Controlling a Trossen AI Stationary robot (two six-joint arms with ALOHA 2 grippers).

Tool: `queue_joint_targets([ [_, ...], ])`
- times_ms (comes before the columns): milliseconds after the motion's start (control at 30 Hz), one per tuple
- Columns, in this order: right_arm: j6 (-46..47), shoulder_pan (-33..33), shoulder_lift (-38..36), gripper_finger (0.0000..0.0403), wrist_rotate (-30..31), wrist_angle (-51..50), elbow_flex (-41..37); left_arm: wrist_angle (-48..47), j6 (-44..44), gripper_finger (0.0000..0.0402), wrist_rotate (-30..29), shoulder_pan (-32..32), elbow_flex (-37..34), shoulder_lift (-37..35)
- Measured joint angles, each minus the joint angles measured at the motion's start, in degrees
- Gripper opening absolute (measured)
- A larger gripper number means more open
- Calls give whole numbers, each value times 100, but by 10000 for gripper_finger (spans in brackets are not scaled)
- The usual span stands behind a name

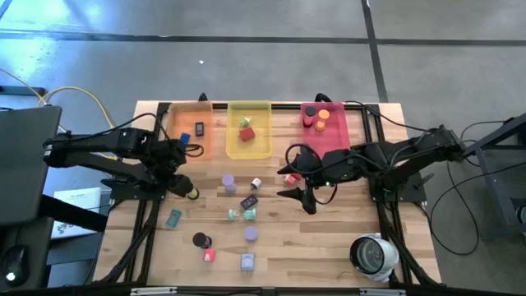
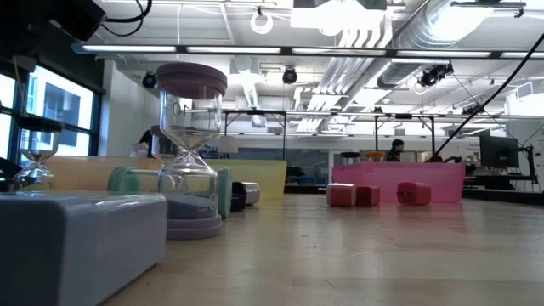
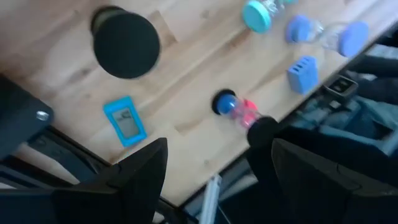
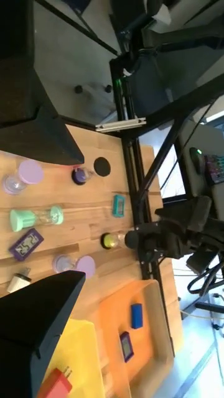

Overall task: Pick & Place Office items
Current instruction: Put the green sand timer into the pink bin

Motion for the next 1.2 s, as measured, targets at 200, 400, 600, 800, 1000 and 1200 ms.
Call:
queue_joint_targets([
  [200, 2, 9, 111, 281, -210, 73, 7, -5, -173, 280, -643, -476, 0, 205],
  [400, 105, 10, 135, 281, -304, 42, 2, -175, -140, 280, -1354, -647, 0, 517],
  [600, 148, 10, 131, 281, -428, 40, 2, -383, 663, 280, -1770, -791, 0, 1049],
  [800, 153, 10, 131, 281, -426, 40, 2, -385, 1167, 280, -1919, -852, 0, 1567],
  [1000, 274, 10, 131, 281, -424, 33, 2, -382, 1135, 280, -2065, -852, 0, 2027],
  [1200, 323, 10, 131, 281, -409, 25, 2, -269, 1395, 280, -2135, -852, 0, 2183],
])
